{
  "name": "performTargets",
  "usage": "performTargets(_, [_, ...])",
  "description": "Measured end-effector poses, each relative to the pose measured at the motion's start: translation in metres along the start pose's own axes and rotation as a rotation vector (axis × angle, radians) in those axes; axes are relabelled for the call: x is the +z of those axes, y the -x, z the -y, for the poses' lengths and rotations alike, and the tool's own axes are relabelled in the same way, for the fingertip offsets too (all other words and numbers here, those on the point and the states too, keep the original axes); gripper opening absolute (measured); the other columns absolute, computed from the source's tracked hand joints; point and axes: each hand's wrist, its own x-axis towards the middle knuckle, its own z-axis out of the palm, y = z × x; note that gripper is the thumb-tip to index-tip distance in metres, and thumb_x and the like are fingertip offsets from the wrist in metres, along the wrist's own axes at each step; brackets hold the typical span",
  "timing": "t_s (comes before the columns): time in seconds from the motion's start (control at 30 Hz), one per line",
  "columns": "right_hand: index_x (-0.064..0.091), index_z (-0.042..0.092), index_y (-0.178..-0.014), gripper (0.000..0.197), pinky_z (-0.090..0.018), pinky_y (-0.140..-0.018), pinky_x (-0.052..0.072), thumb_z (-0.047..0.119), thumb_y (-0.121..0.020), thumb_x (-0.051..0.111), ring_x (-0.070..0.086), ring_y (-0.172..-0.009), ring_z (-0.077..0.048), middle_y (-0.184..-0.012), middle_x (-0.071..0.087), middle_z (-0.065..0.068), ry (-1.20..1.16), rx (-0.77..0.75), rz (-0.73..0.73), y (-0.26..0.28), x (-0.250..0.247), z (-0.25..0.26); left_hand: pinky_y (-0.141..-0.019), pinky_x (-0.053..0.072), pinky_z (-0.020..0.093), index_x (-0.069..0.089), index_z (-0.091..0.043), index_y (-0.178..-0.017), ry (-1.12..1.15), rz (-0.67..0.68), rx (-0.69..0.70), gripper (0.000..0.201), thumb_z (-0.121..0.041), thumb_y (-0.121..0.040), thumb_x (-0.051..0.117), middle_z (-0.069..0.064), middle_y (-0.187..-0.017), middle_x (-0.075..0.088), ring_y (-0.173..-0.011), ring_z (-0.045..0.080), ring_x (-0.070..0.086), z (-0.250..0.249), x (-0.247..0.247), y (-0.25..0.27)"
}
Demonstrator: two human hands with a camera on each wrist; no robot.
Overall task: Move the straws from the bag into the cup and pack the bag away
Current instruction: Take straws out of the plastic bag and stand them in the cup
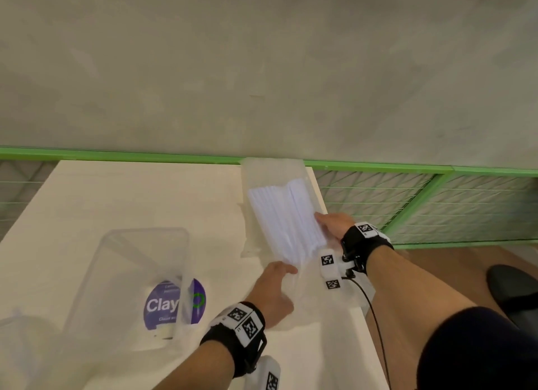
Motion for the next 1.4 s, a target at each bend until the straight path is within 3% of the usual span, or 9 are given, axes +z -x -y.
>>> performTargets(0.2, [0.054,0.012,-0.082,0.018,-0.036,-0.064,0.05,0.017,-0.092,0.067,0.061,-0.071,-0.021,-0.081,0.064,-0.008,0.068,-0.327,0.07,0.064,-0.014,0.005,-0.109,0.036,0.031,0.04,-0.028,-0.141,-0.29,0.027,-0.005,0.05,-0.028,-0.094,0.056,0.002,-0.152,0.03,-0.131,0.022,0.045,-0.004,-0.004,0.041])
performTargets(0.4, [0.047,0.018,-0.077,0.025,-0.025,-0.061,0.052,0.008,-0.093,0.063,0.068,-0.07,-0.011,-0.089,0.075,-0.007,0.295,-0.518,0.16,0.171,-0.018,-0.006,-0.113,0.019,0.023,0.023,-0.014,-0.151,-0.096,-0.295,0.119,0.066,-0.021,-0.095,0.057,0.007,-0.16,0.016,-0.146,0.021,0.023,-0.011,-0.013,0.086])
performTargets(0.53, [0.051,0.018,-0.085,0.02,-0.024,-0.069,0.053,0.001,-0.093,0.059,0.066,-0.067,0.0,-0.081,0.074,0.011,0.512,-0.507,0.18,0.235,-0.016,-0.032,-0.112,0.006,0.017,0.003,-0.012,-0.155,-0.022,-0.257,0.106,0.076,-0.022,-0.098,0.053,0.003,-0.163,0.003,-0.15,0.015,0.008,0.0,-0.005,0.142])
performTargets(0.67, [0.06,0.03,-0.098,0.033,-0.022,-0.08,0.054,-0.002,-0.093,0.056,0.067,-0.077,0.001,-0.084,0.075,0.014,0.584,-0.476,0.218,0.285,-0.002,-0.051,-0.102,0.037,0.022,0.028,-0.025,-0.147,0.156,-0.217,0.103,0.06,-0.024,-0.096,0.059,-0.006,-0.143,0.046,-0.127,0.013,0.047,0.024,0.001,0.189])
performTargets(0.77, [0.069,0.021,-0.108,0.028,-0.012,-0.08,0.049,-0.001,-0.094,0.057,0.065,-0.083,0.007,-0.09,0.074,0.011,0.573,-0.513,0.247,0.315,0.016,-0.061,-0.083,0.049,0.016,0.052,-0.034,-0.109,0.329,-0.289,0.099,0.027,-0.019,-0.091,0.065,-0.009,-0.112,0.065,-0.105,0.01,0.062,0.041,-0.006,0.219])
performTargets(0.87, [0.072,0.018,-0.103,0.029,-0.003,-0.079,0.042,-0.004,-0.092,0.057,0.063,-0.089,0.007,-0.094,0.075,0.005,0.518,-0.567,0.259,0.334,0.042,-0.071,-0.071,0.05,0.011,0.06,-0.027,-0.092,0.363,-0.312,0.098,0.015,-0.017,-0.088,0.069,-0.006,-0.095,0.069,-0.094,0.006,0.066,0.055,-0.02,0.249])
performTargets(1.0, [0.072,0.02,-0.095,0.033,-0.004,-0.078,0.042,-0.008,-0.09,0.056,0.064,-0.088,0.009,-0.091,0.074,0.012,0.438,-0.632,0.289,0.345,0.079,-0.072,-0.079,0.055,0.02,0.069,-0.027,-0.089,0.401,-0.303,0.111,0.017,-0.01,-0.085,0.072,-0.006,-0.094,0.072,-0.092,0.005,0.067,0.069,-0.045,0.286])
performTargets(1.27, [0.072,0.023,-0.107,0.036,-0.034,-0.085,0.051,0.014,-0.086,0.044,0.067,-0.096,-0.017,-0.104,0.074,0.005,0.485,-0.896,0.317,0.355,0.164,-0.052,-0.07,0.049,0.019,0.076,-0.029,-0.078,0.098,-0.64,0.062,0.019,-0.01,-0.076,0.078,-0.013,-0.088,0.071,-0.082,0.008,0.066,0.115,-0.096,0.344])
performTargets(1.4, [0.069,0.022,-0.112,0.035,-0.038,-0.091,0.049,0.019,-0.086,0.045,0.065,-0.103,-0.022,-0.112,0.071,0.003,0.481,-0.895,0.34,0.348,0.197,-0.046,-0.068,0.053,0.015,0.074,-0.02,-0.079,0.293,-0.755,-0.112,0.02,0.0,-0.076,0.079,0.002,-0.077,0.073,-0.066,0.011,0.066,0.126,-0.098,0.352])
